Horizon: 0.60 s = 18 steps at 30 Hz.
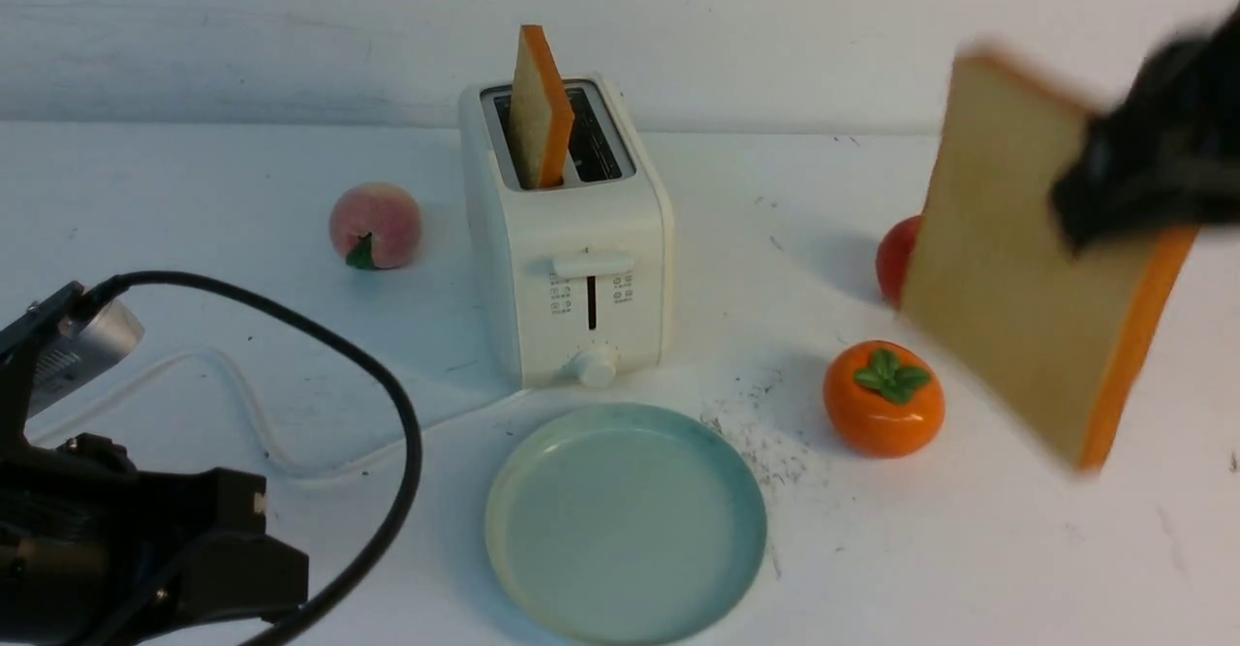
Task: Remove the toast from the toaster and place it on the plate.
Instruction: Use the right arm to put a slice of bread into the plate
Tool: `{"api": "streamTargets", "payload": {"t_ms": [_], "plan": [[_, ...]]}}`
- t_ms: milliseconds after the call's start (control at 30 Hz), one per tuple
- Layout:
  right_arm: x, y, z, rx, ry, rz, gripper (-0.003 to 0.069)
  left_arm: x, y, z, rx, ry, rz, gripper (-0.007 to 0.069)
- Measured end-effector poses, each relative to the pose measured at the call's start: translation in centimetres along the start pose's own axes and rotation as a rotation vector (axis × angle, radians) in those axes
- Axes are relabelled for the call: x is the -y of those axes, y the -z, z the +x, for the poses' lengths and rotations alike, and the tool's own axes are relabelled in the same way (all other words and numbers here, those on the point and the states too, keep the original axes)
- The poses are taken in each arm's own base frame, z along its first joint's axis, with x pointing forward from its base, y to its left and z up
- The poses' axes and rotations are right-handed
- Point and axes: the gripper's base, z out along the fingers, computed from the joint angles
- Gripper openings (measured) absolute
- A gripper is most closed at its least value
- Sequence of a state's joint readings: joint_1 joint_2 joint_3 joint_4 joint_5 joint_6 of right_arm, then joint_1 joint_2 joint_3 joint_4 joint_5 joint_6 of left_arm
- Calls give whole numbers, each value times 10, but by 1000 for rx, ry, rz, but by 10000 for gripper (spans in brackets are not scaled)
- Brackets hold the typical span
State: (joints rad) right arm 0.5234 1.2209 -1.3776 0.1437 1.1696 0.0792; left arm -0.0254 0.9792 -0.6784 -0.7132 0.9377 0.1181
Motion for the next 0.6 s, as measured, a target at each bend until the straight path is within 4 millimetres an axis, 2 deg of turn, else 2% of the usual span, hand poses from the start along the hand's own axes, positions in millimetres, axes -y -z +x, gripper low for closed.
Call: {"api": "streamTargets", "payload": {"t_ms": [33, 67, 100, 133, 167, 200, 267, 367, 400, 433, 600], "plan": [[-1, -25, 12, -16, -44, -69, 117, 0, 0, 0, 0, 0, 0, 17], [-2, -30, 14, -17, -55, -80, 117, 0, 0, 0, 0, 0, 0, 17], [-2, -45, 20, -7, -90, -122, 117, 0, 0, 0, 0, 1, 1, 17], [-2, -73, 30, 33, -170, -188, 117, 0, 0, 0, 0, 1, 1, 17], [-1, -77, 31, 39, -175, -183, 117, 0, 0, 0, 0, 1, 1, 17], [2, -100, 37, 96, -247, -209, 117, 0, 0, 0, 0, 1, 1, 19], [9, -125, 41, 156, -315, -207, 117, 0, 0, 0, 1, 1, 1, 20], [16, -149, 40, 206, -387, -187, 117, 0, 0, 0, 1, 1, 1, 22], [16, -151, 40, 202, -390, -189, 117, 0, 0, 0, 2, 1, 1, 23], [18, -164, 38, 204, -433, -190, 117, 0, 0, 0, 4, 1, 1, 27], [17, -183, 35, 180, -469, -220, 117, 0, 0, -1, 11, 1, 0, 33]]}}
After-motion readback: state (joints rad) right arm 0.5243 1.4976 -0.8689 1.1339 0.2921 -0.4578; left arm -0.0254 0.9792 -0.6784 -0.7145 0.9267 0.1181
